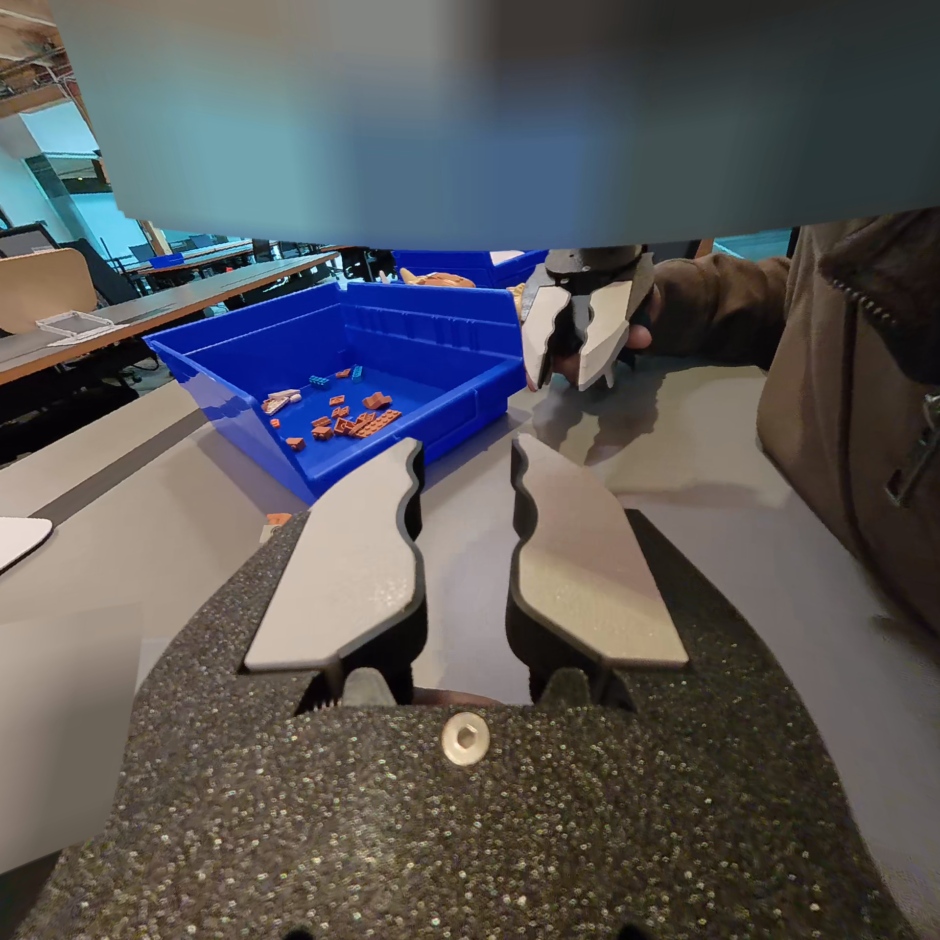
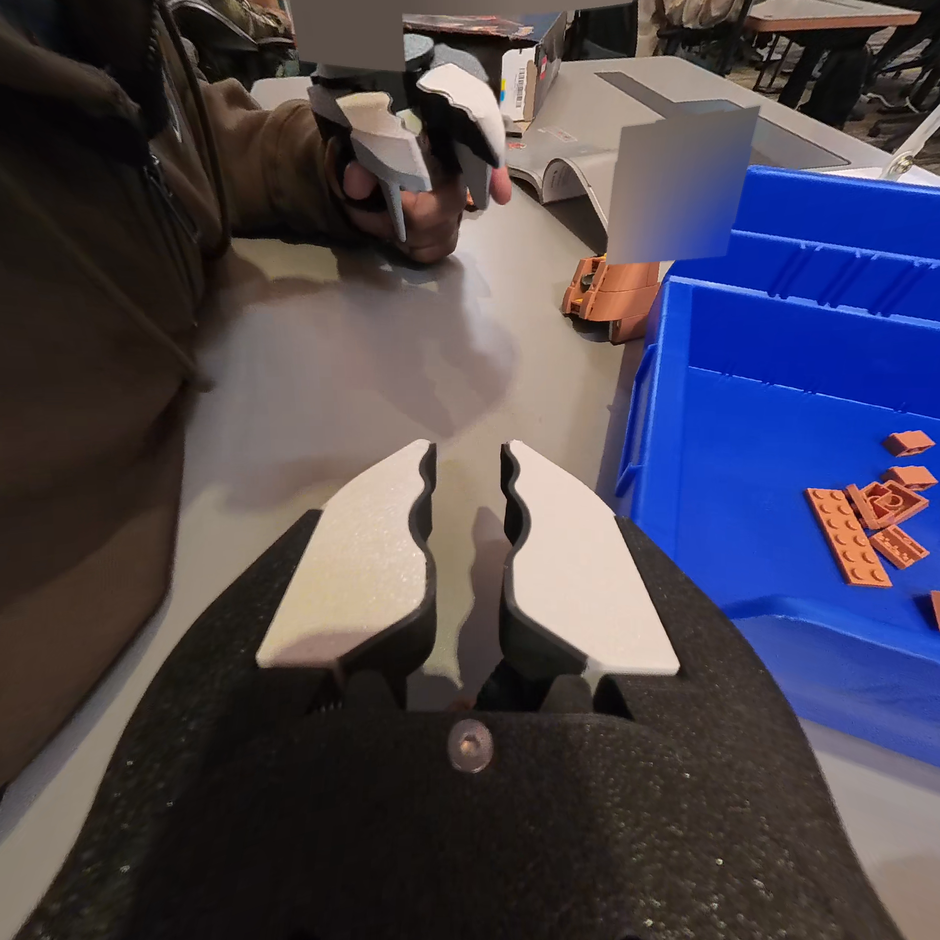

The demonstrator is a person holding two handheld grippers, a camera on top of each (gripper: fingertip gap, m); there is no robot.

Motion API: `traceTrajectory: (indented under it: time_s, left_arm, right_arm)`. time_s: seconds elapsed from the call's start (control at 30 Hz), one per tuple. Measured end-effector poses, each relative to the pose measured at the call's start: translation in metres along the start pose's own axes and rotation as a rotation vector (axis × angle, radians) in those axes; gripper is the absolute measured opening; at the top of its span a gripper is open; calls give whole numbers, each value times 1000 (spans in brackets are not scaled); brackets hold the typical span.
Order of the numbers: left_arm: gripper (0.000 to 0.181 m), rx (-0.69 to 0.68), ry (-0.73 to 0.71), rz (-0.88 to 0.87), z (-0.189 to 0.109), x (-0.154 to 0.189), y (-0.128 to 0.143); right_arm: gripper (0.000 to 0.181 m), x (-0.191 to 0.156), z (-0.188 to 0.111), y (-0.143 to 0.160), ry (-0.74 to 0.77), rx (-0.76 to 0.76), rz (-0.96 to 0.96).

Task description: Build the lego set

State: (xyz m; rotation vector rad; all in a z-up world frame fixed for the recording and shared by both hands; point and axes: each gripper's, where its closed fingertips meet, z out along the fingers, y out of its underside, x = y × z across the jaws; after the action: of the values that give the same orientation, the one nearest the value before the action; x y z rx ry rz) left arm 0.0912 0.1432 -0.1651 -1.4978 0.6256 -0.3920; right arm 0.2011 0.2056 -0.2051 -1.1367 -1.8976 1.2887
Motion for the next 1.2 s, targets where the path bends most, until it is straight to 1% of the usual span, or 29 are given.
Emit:
traceTrajectory:
  time_s: [0.23,0.47,1.0,1.2]
  left_arm:
    - [32,21,-3,-20,-17,3,-3]
    - [31,0,-23,8,-35,4,0]
    - [29,-7,-40,46,-59,4,1]
    - [29,13,-52,51,-63,2,-7]
  right_arm:
    - [23,-1,-4,-5,-43,45,32]
    - [24,-1,-3,-4,-39,36,29]
    - [25,-1,0,-6,-20,38,19]
    - [25,1,-1,-7,-24,49,39]
